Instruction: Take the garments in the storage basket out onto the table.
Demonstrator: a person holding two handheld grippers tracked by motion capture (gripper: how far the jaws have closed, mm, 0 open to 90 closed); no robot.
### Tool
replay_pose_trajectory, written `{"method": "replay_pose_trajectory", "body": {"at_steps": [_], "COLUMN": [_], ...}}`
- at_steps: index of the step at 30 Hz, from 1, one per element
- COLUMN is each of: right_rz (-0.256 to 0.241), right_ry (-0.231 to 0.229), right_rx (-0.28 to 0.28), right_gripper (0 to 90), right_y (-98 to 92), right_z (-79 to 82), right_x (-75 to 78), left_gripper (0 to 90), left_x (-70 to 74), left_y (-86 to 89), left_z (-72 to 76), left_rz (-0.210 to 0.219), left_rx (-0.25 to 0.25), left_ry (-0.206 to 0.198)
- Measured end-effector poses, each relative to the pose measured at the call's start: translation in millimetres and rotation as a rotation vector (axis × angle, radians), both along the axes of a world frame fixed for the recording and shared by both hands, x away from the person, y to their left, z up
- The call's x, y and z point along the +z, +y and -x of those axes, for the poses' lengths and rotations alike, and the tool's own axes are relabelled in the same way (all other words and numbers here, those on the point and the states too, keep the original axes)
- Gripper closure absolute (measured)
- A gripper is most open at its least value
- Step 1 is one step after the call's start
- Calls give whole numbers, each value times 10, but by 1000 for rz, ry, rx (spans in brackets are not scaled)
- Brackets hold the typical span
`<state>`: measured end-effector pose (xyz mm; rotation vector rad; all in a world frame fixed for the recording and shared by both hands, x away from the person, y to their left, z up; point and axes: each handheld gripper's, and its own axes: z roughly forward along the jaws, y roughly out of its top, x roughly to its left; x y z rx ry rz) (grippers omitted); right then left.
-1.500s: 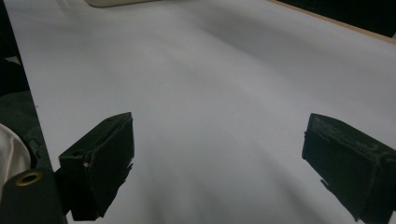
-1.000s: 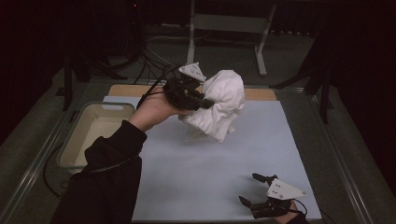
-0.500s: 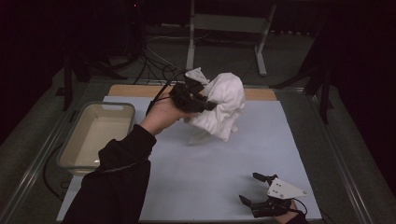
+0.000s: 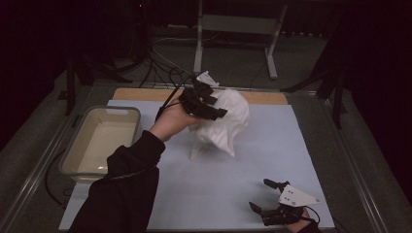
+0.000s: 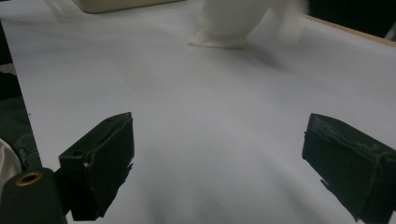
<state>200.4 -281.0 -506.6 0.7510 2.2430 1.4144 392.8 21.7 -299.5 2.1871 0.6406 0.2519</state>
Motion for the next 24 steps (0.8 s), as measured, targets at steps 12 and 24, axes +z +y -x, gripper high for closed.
{"method": "replay_pose_trajectory", "body": {"at_steps": [12, 24], "right_rz": [2, 2], "right_ry": [3, 11], "right_rx": [-2, -3], "right_gripper": [92, 92], "right_y": [2, 10], "right_z": [0, 4], "right_x": [-4, -12], "left_gripper": [9, 0], "left_x": [-33, -107], "left_y": [-1, 146], "left_z": [68, 85], "left_rz": [-30, 0], "left_rx": [-8, -29], "left_ry": [5, 5]}}
